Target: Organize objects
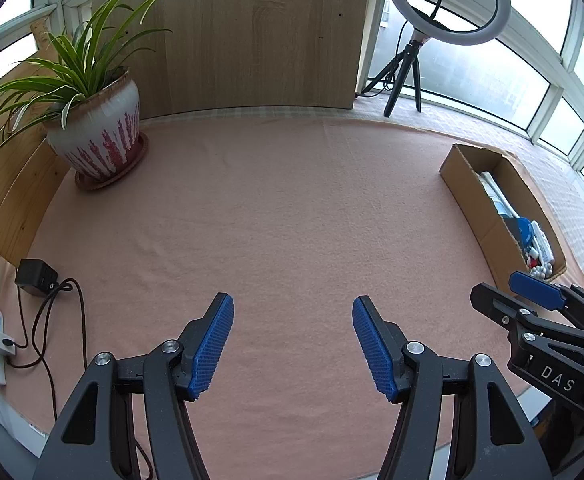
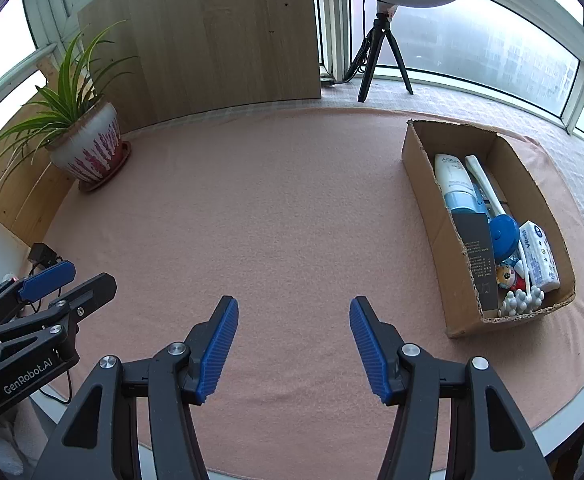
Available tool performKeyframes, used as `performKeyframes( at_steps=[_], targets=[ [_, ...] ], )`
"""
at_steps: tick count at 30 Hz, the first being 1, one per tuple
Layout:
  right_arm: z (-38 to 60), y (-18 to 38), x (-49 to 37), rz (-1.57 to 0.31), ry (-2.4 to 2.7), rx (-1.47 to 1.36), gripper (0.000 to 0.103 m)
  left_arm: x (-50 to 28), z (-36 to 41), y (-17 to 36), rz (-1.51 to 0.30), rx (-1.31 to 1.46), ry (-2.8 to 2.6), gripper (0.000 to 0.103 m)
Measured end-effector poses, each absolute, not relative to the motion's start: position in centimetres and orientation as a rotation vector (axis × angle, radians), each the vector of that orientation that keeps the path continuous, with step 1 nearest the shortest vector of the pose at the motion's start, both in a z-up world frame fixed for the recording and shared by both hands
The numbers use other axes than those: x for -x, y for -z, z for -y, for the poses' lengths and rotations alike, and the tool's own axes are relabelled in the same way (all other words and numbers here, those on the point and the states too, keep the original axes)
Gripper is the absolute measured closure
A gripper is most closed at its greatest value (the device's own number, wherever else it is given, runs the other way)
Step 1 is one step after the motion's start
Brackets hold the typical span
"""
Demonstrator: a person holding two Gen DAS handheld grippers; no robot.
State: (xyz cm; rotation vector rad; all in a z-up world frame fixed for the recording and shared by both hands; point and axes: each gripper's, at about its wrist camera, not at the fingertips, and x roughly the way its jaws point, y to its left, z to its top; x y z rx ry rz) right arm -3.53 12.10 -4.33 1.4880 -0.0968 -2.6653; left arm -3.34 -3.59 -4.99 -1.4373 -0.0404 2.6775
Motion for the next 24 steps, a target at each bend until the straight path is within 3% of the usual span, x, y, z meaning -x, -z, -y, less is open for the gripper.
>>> performKeyframes(
  at_steps=[24],
  targets=[
    [-12.30, 4.79, 3.58, 0.115, 2.655, -1.504, 0.049, 3.54, 3.62, 5.23, 0.039, 1.427, -2.681, 0.035]
  ],
)
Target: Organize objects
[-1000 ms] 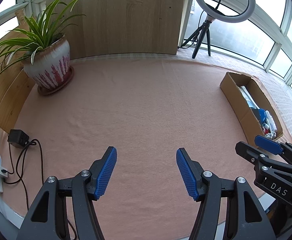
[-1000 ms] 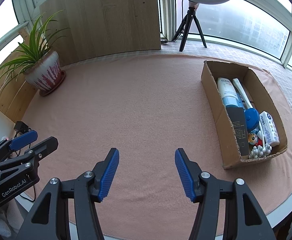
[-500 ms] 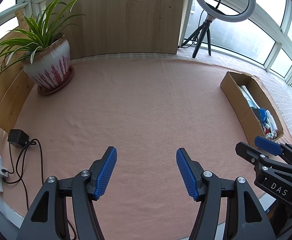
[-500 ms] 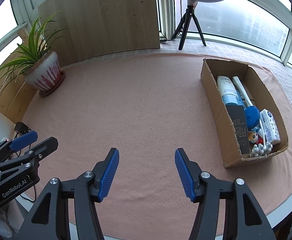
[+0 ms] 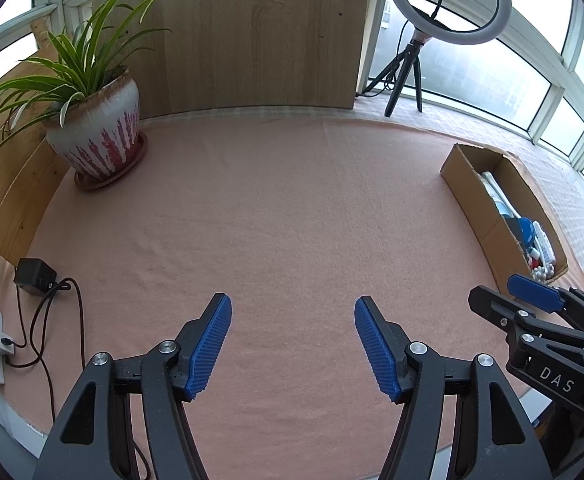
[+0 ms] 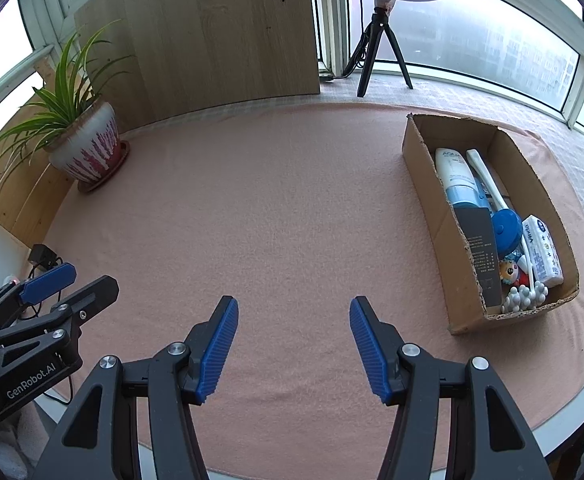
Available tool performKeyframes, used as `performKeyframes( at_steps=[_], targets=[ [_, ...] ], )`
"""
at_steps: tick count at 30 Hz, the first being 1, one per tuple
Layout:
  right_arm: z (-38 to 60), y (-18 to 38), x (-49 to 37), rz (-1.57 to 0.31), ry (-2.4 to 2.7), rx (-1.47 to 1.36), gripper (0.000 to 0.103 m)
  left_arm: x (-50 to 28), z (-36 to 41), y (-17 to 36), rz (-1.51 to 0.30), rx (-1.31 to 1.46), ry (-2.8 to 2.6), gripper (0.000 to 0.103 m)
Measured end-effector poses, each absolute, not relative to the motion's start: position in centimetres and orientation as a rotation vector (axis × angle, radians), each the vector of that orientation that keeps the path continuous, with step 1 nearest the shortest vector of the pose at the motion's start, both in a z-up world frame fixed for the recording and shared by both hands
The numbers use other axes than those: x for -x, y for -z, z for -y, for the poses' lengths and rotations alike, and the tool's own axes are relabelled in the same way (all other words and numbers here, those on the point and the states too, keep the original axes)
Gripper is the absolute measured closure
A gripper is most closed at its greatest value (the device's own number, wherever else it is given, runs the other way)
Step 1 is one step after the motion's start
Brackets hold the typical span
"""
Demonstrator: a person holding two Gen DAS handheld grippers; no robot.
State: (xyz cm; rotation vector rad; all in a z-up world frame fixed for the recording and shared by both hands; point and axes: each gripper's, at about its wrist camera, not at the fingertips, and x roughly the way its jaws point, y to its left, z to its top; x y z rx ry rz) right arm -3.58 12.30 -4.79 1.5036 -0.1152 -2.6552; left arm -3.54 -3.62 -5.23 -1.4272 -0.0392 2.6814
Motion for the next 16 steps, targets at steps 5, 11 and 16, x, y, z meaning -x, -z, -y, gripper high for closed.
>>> performKeyframes(
  at_steps=[5, 11, 16],
  targets=[
    [-12.30, 4.90, 3.67, 0.115, 2.653, -1.507, 0.049, 3.74, 3.70, 5.39, 0.039, 1.441, -2.668, 0.035],
    [-12.28, 5.00, 3.83, 0.109, 2.650, -1.506, 0.049, 4.06, 3.47, 5.72, 0.024, 1.461, -2.645, 0.035],
    [-12.23, 4.99, 3.92, 0.109, 2.650, -1.508, 0.049, 4.39, 3.75, 5.85, 0.038, 1.466, -2.654, 0.035]
  ],
)
